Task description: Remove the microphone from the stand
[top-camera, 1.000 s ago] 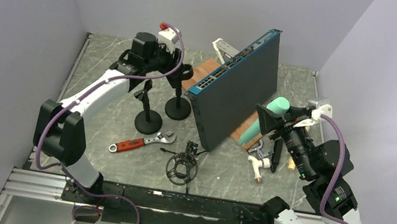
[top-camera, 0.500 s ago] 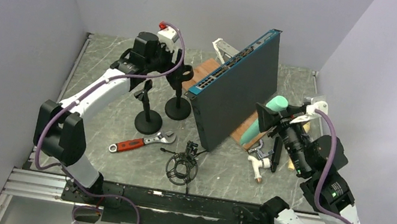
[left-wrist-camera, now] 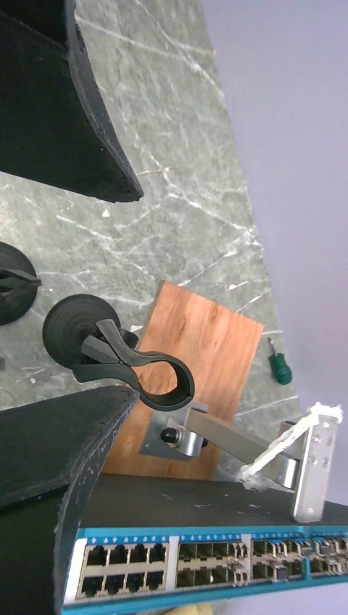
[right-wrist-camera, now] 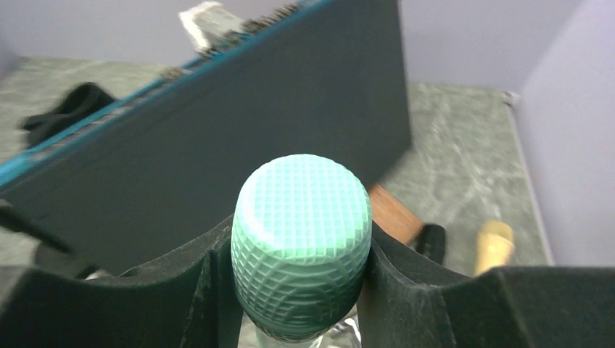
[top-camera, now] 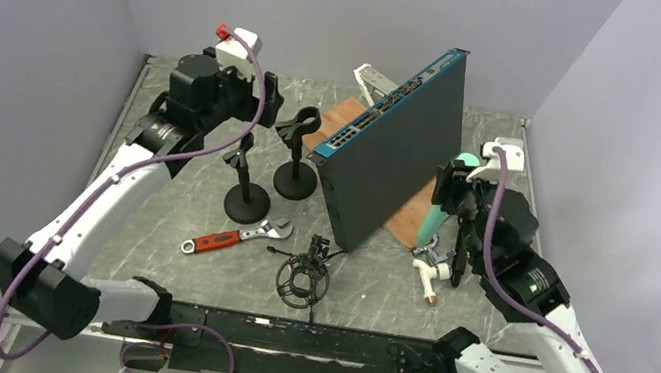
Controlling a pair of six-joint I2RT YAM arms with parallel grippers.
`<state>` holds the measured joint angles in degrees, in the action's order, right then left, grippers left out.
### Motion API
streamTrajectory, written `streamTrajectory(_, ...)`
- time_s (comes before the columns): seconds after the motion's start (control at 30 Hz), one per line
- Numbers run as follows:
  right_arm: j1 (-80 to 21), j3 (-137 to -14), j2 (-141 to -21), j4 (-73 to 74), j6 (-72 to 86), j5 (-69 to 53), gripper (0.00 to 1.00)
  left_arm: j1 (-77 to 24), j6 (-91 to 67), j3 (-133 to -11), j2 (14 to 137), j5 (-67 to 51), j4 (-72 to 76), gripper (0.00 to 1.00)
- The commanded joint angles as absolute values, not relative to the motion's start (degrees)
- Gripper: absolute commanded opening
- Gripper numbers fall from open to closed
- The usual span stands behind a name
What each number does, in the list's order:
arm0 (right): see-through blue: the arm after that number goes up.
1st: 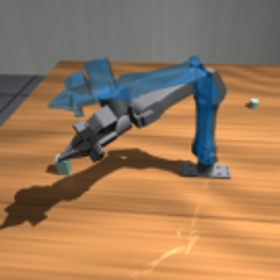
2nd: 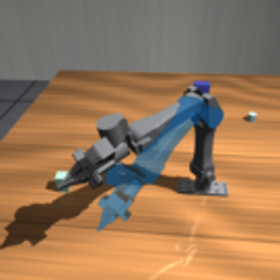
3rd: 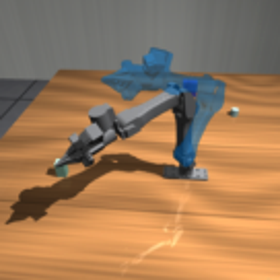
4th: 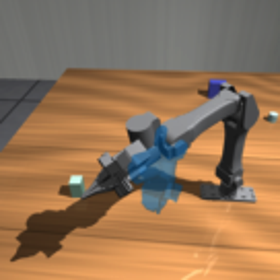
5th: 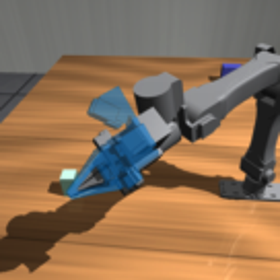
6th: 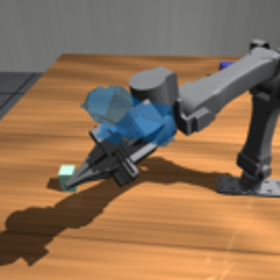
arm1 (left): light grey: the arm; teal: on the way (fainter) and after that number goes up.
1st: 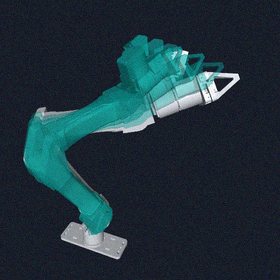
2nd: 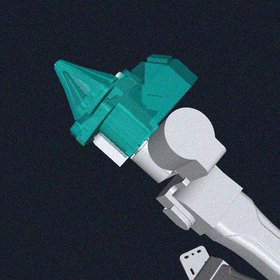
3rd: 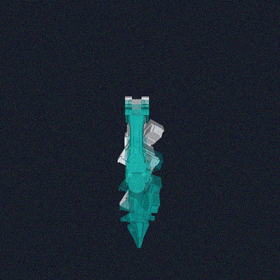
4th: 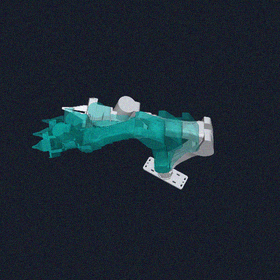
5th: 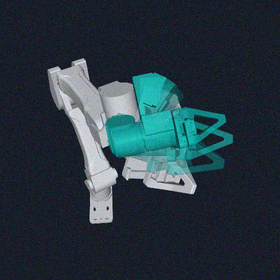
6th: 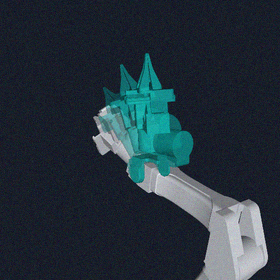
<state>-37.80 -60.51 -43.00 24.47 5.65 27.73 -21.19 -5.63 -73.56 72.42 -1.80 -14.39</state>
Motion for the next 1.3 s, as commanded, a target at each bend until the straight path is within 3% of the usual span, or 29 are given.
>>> streamTrajectory(0.0,-37.4,-63.4,-47.5,28.6,7.6,43.8,0.00,-21.4,-6.2,-72.1,68.7,3.0,-12.9,0.99)
streamTrajectory(0.13,-32.9,-64.3,-53.8,30.7,7.8,49.5,0.00,-21.3,-6.6,-71.6,68.1,2.9,-12.6,0.98)
streamTrajectory(0.3,-21.4,-65.4,-58.3,31.5,9.2,43.3,0.00,-21.4,-7.0,-72.9,69.2,2.9,-14.5,0.96)
streamTrajectory(0.67,3.7,-65.3,-73.6,26.6,25.2,-3.7,0.00,-21.4,-8.3,-72.4,68.2,0.8,-13.8,0.96)
streamTrajectory(0.77,6.0,-65.0,-78.4,23.9,28.4,-9.5,0.00,-21.4,-8.1,-72.9,68.9,1.1,-14.6,0.96)
streamTrajectory(0.93,7.3,-67.4,-84.7,21.9,28.3,-7.7,0.00,-21.4,-8.5,-72.5,69.8,1.0,-14.2,0.96)
streamTrajectory(1.27,8.0,-99.1,-101.1,45.7,10.5,19.5,0.00,-21.4,-8.8,-73.8,71.2,-0.2,-15.9,0.95)
